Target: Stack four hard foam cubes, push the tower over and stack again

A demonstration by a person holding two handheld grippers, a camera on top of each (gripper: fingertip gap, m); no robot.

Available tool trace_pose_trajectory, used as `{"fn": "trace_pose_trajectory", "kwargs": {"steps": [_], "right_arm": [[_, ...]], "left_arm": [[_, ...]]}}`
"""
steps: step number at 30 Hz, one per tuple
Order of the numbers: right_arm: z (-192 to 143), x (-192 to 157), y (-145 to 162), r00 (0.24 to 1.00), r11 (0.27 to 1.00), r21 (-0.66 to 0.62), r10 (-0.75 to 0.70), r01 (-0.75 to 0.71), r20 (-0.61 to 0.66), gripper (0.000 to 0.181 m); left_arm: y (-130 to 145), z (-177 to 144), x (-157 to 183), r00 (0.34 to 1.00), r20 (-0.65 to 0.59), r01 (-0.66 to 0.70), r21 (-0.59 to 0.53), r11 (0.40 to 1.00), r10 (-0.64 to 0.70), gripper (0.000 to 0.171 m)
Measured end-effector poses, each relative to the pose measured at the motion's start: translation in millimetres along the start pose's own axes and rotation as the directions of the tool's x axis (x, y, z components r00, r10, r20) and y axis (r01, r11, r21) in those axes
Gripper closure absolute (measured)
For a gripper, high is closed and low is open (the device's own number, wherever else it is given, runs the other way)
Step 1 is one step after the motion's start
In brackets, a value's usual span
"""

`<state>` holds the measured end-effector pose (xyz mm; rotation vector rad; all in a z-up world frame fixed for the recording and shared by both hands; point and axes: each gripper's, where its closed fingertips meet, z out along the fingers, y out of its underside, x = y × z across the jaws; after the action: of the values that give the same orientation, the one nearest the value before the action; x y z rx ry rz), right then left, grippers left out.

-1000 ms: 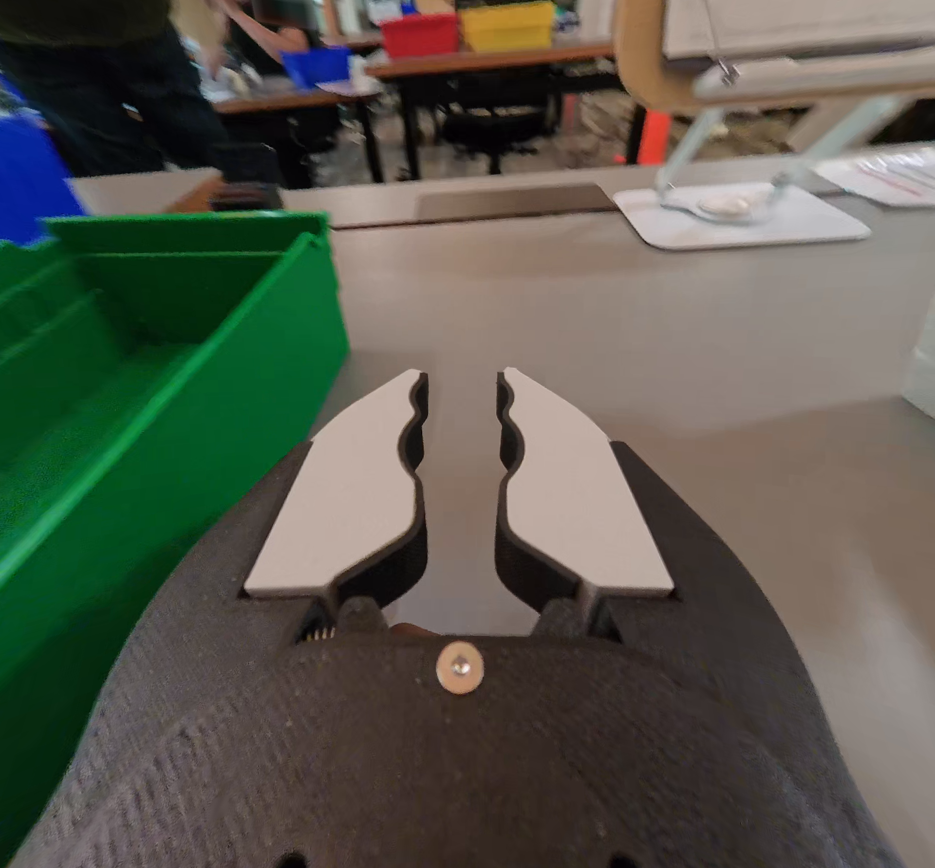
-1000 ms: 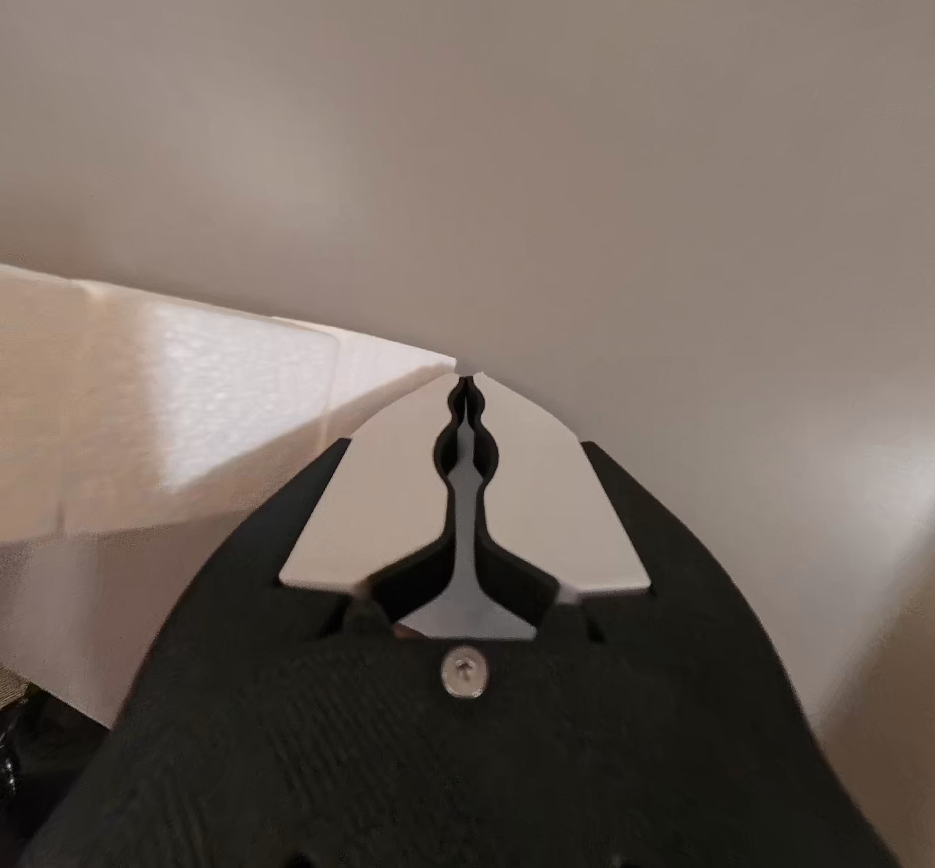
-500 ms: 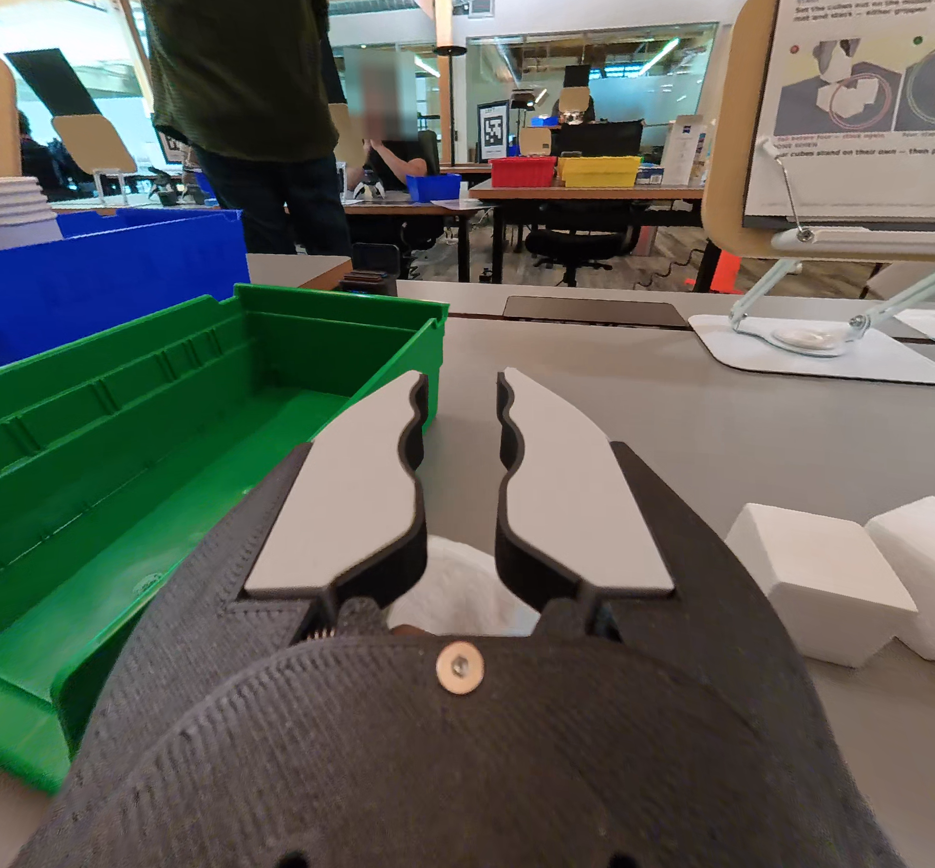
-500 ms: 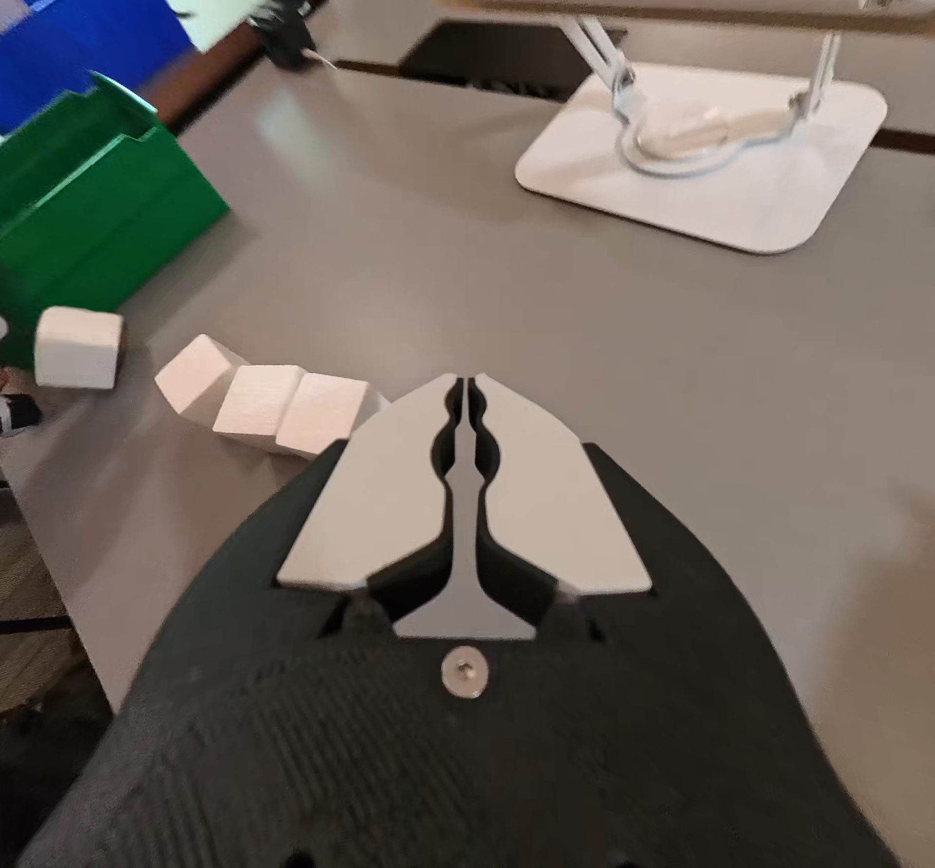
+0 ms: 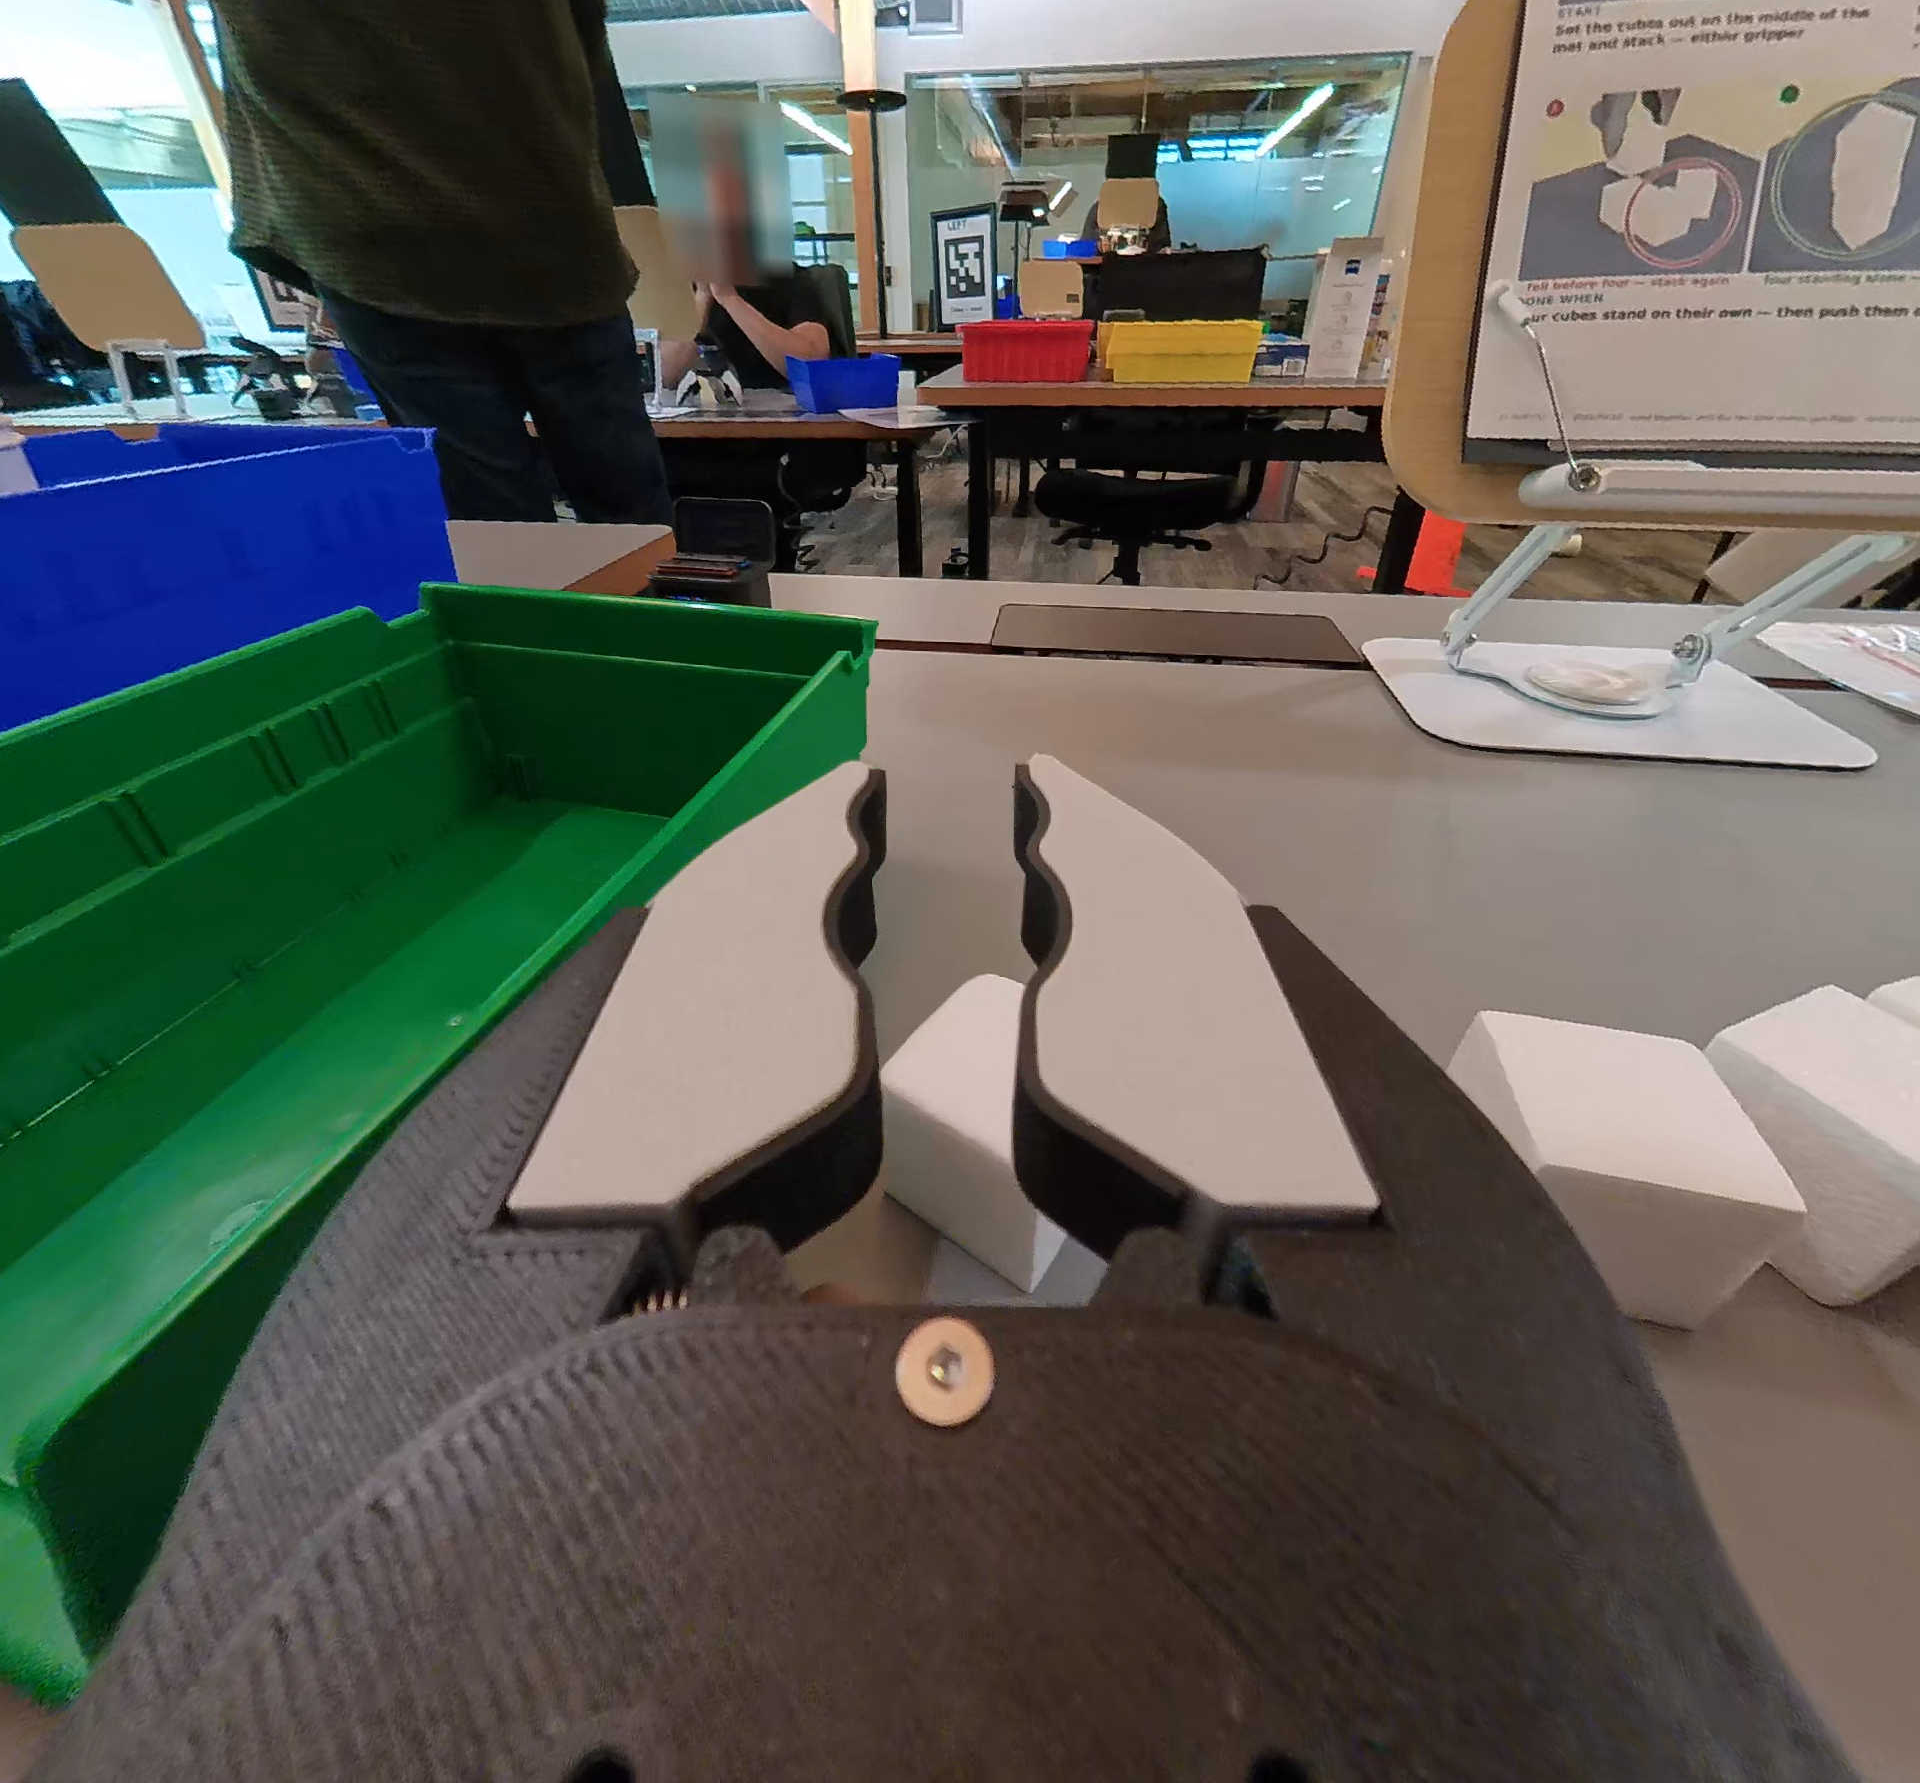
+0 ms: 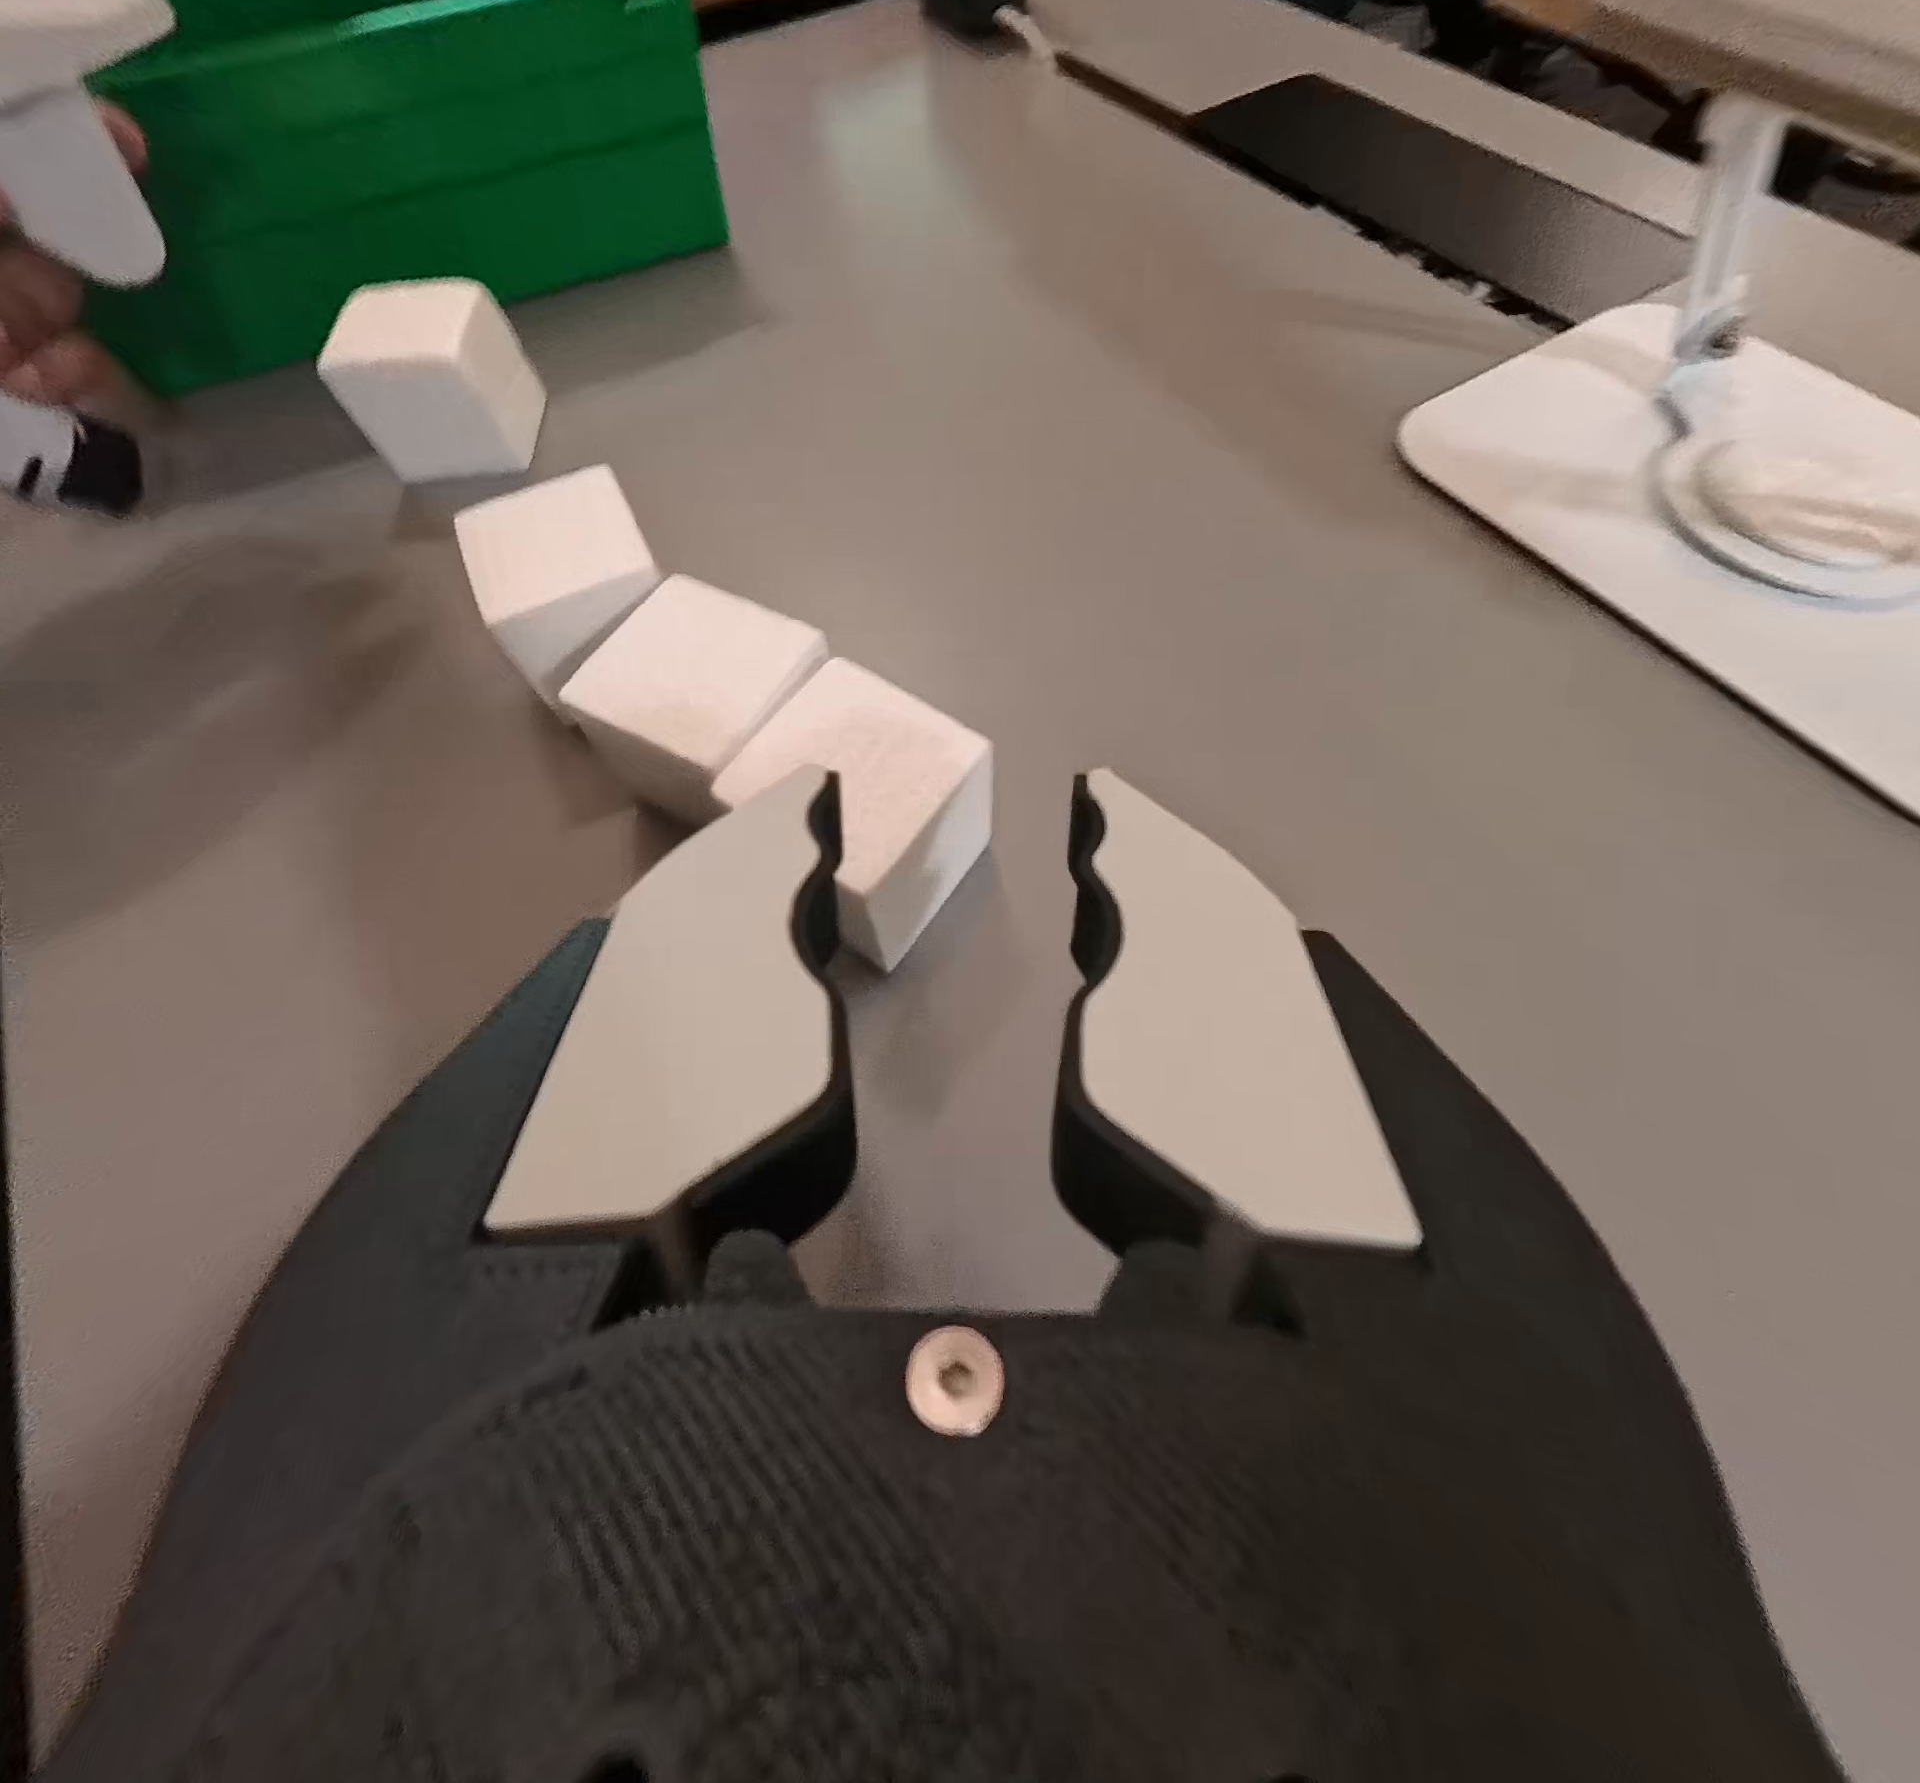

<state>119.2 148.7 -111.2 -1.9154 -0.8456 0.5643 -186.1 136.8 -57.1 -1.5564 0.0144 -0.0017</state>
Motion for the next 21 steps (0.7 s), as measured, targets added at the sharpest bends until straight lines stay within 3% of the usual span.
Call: {"fn": "trace_pose_trajectory", "kwargs": {"steps": [9, 12, 16, 21], "right_arm": [[29.0, -28.6, 14.7, 0.975, 0.976, -0.029, -0.216, 0.217, 0.048, 0.108], [35.9, -20.4, 22.9, 0.962, 0.960, -0.064, -0.274, 0.273, -0.009, 0.107], [38.7, -25.6, 27.4, 0.962, 0.959, -0.072, -0.272, 0.273, 0.019, 0.119], [30.6, -24.1, 24.4, 0.955, 0.952, -0.081, -0.295, 0.295, 0.006, 0.119]], "left_arm": [[7.6, 3.2, 8.2, 0.999, -0.035, -0.011, -0.034, 0.999, 0.009, 0.148], [9.9, 4.1, 9.7, 0.999, -0.041, -0.009, -0.046, 0.999, 0.007, 0.147], [10.0, 4.2, 10.5, 0.999, -0.044, -0.013, -0.047, 0.999, 0.011, 0.147], [11.7, 4.9, 10.5, 0.999, -0.043, -0.013, -0.055, 0.998, 0.010, 0.147]]}}
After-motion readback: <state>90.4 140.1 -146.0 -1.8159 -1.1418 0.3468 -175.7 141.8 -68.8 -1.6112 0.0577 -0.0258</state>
